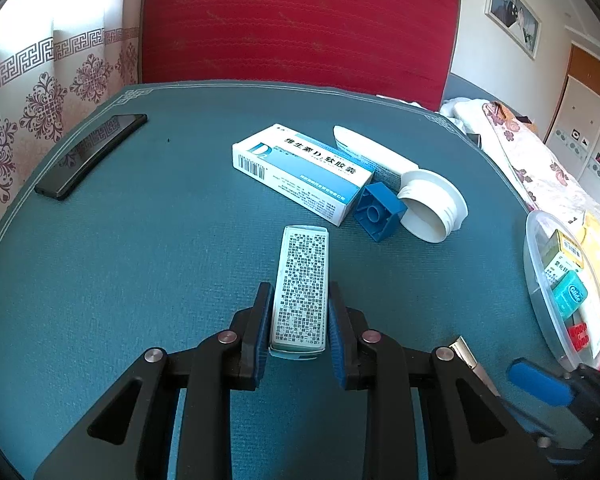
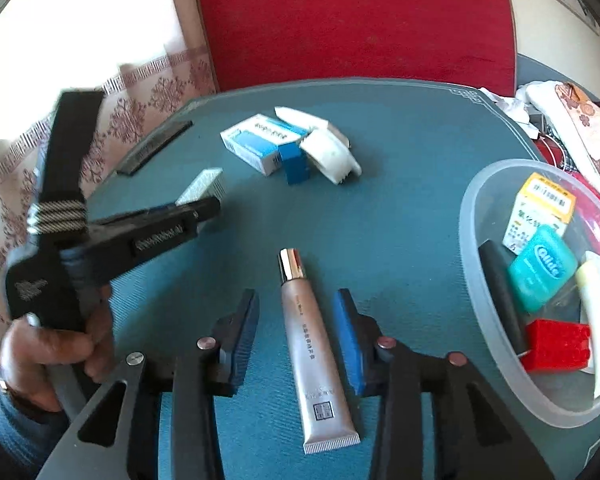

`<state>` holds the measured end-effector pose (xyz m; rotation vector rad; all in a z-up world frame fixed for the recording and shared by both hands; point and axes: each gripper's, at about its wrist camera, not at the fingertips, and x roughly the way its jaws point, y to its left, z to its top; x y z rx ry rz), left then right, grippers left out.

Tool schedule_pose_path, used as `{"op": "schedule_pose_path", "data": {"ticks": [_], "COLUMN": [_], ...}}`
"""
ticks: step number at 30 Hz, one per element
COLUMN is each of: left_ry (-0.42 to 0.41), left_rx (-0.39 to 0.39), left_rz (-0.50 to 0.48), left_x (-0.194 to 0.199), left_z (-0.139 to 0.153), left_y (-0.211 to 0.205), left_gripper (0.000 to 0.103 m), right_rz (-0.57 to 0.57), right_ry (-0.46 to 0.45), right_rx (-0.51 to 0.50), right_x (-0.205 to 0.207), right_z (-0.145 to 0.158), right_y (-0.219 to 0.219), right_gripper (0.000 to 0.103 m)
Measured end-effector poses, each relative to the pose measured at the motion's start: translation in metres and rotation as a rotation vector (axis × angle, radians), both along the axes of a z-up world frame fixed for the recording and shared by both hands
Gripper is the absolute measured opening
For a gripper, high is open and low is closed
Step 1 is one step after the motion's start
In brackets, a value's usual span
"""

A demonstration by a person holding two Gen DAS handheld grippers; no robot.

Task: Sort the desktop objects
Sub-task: 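Carry the patterned box and beige tube over the clear bowl with both grippers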

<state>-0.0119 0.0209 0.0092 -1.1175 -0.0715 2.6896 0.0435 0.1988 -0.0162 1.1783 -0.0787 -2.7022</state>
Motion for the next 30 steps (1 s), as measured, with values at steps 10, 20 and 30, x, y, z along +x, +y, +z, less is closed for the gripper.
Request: {"op": "schedule_pose_path", "data": {"ticks": [10, 20, 30], "left_ry": [0.010, -0.007, -0.007], "left_rx": [0.020, 0.055, 0.057], "left_rz": [-0.013, -0.039, -0.079], "left_x": [0.004, 0.011, 0.028], "left_z": [0.003, 0.003, 0.008], "left_y": [-0.001, -0.004, 0.005], "left_gripper": [0.028, 0.028, 0.028], "right_rz": [0.030, 0.020, -0.029], "right_ry": [-0.035, 0.005, 0.081], "right_rx": [0.132, 0.003, -0.030], "right_x": [-0.008, 0.011, 0.029], "right_z": [-0.015, 0.006, 0.031], "right_y": [-0.021, -0.005, 0.016], "right_gripper": [0.024, 0.024, 0.024]}}
